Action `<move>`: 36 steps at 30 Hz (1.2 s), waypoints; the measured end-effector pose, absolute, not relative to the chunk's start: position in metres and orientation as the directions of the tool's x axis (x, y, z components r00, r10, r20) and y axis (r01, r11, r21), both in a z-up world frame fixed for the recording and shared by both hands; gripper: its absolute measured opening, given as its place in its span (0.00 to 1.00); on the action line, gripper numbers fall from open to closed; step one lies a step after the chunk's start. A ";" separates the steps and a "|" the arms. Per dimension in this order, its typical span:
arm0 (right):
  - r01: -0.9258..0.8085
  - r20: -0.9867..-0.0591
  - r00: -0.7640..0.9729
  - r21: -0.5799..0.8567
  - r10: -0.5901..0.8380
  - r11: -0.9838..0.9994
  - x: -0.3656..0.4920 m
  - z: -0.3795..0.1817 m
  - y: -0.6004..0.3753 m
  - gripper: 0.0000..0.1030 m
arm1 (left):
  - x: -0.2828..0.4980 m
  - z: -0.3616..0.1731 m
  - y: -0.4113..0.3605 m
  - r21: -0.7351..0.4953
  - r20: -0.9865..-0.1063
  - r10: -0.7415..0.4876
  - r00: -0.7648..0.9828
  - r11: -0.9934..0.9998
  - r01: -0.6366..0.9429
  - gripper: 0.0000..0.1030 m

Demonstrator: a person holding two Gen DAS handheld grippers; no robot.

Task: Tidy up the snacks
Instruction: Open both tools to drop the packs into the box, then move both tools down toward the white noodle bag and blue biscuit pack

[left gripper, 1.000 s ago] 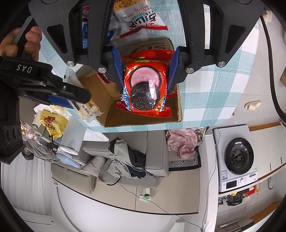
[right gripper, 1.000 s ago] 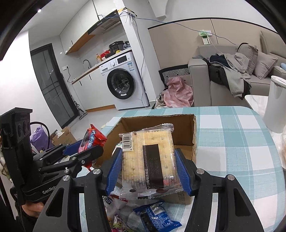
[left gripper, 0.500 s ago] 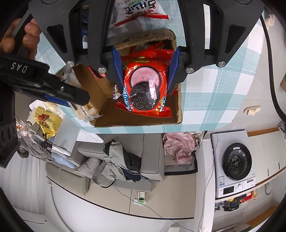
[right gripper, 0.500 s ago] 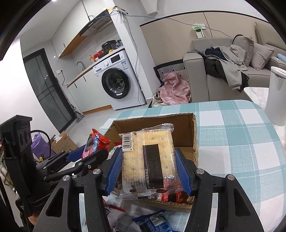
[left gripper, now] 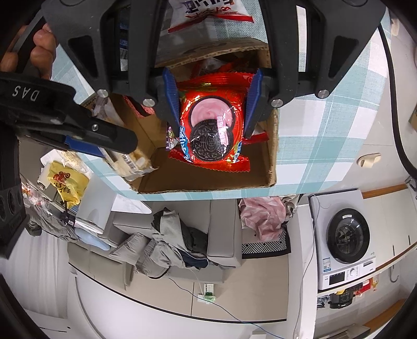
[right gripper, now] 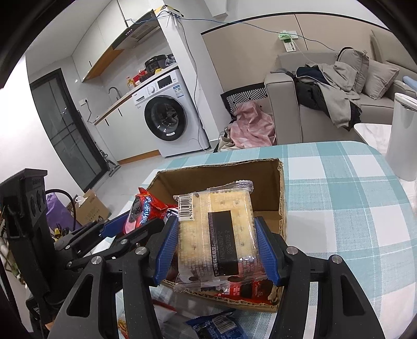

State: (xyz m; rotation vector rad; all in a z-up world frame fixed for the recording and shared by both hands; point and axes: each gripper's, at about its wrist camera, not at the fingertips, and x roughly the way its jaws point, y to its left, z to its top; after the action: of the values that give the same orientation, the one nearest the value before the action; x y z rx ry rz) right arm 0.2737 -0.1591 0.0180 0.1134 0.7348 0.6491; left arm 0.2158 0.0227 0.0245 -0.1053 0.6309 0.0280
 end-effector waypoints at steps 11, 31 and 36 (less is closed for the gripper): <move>-0.499 -0.596 0.553 0.322 0.582 0.804 0.282 0.013 -0.153 0.57 | 0.226 0.017 0.022 -0.099 -0.609 -0.009 0.793 0.993 -0.065 0.40; -0.557 -0.590 0.568 0.237 0.573 0.796 0.230 0.033 -0.183 1.00 | 0.160 0.038 0.037 -0.083 -0.567 0.000 0.824 0.995 -0.057 0.99; -0.560 -0.605 0.565 0.219 0.561 0.799 0.214 0.029 -0.190 1.00 | 0.128 0.036 0.038 -0.088 -0.572 0.001 0.820 0.994 -0.063 0.99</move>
State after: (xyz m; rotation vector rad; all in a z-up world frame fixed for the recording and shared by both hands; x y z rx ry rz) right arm 0.2136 -0.1904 0.0292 0.0023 0.7121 0.6592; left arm 0.1283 0.0381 0.0357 -0.1048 0.6079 0.0345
